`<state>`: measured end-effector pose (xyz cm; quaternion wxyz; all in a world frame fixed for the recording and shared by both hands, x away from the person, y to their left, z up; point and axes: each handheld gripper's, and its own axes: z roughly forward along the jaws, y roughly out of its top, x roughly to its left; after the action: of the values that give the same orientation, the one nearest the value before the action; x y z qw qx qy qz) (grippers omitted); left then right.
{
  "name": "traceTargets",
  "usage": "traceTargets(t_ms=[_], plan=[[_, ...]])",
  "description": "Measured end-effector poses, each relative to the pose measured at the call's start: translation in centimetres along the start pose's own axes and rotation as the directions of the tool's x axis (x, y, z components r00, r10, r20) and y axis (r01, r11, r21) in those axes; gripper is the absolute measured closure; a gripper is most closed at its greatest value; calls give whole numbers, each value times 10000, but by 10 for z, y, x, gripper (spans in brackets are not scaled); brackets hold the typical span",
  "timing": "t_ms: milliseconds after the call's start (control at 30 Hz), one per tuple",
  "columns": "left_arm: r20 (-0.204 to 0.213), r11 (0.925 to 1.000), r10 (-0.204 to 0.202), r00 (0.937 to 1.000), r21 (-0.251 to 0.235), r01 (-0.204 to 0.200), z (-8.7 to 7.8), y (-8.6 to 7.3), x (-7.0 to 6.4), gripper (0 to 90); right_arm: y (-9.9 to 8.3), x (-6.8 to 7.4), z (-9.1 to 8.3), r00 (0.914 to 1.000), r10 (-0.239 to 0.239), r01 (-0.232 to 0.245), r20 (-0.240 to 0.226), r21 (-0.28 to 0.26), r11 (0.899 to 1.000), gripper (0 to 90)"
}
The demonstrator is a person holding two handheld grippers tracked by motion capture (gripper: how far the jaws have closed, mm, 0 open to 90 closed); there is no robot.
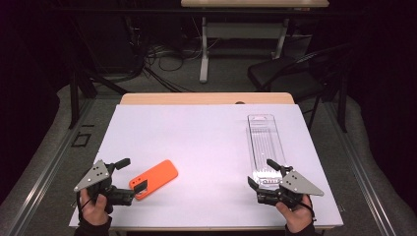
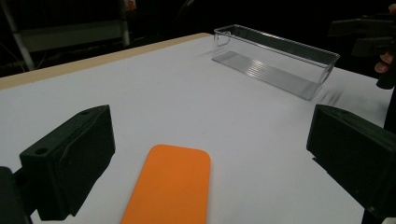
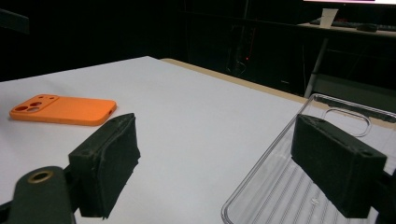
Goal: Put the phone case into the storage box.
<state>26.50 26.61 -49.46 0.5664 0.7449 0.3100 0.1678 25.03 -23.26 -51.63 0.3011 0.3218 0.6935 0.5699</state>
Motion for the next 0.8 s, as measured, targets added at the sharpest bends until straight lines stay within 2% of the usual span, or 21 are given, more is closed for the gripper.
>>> traceTargets(t_ms=[67,367,467,567,633,700,733,767,800], plan=[[-91,10000,-53,9999,-6,53,0,0,0,11,-1,0,0,9999,123,-123,-32,-29,9999,140],[-266,9989,-401,9988,212,407,-2,2,4,11,-1,2,-1,9999,-5,5,-167,-4,10000,140],[-458,9967,-625,9970,498,648,-3,3,7,11,0,2,-2,9999,-83,84,-115,89,9999,140],[-555,9915,-779,9954,1003,832,-4,4,9,15,0,1,-1,9999,-80,81,-102,91,9999,140],[-594,9899,-809,9950,1120,871,-4,4,10,16,0,1,-1,9999,-39,40,-128,92,9999,140],[-737,9816,-1026,9920,1537,1129,-5,4,12,16,0,2,-1,9997,-118,120,-191,151,9998,140],[-797,9785,-1131,9904,1640,1249,-5,4,13,16,0,2,0,9996,-169,174,-208,207,9996,140],[-797,9785,-1131,9904,1640,1249,-5,4,13,16,0,2,0,9996,-169,174,-208,207,9996,140],[-870,9742,-1238,9885,1790,1377,-5,4,14,16,0,3,1,9995,-176,183,-259,262,9995,140]])
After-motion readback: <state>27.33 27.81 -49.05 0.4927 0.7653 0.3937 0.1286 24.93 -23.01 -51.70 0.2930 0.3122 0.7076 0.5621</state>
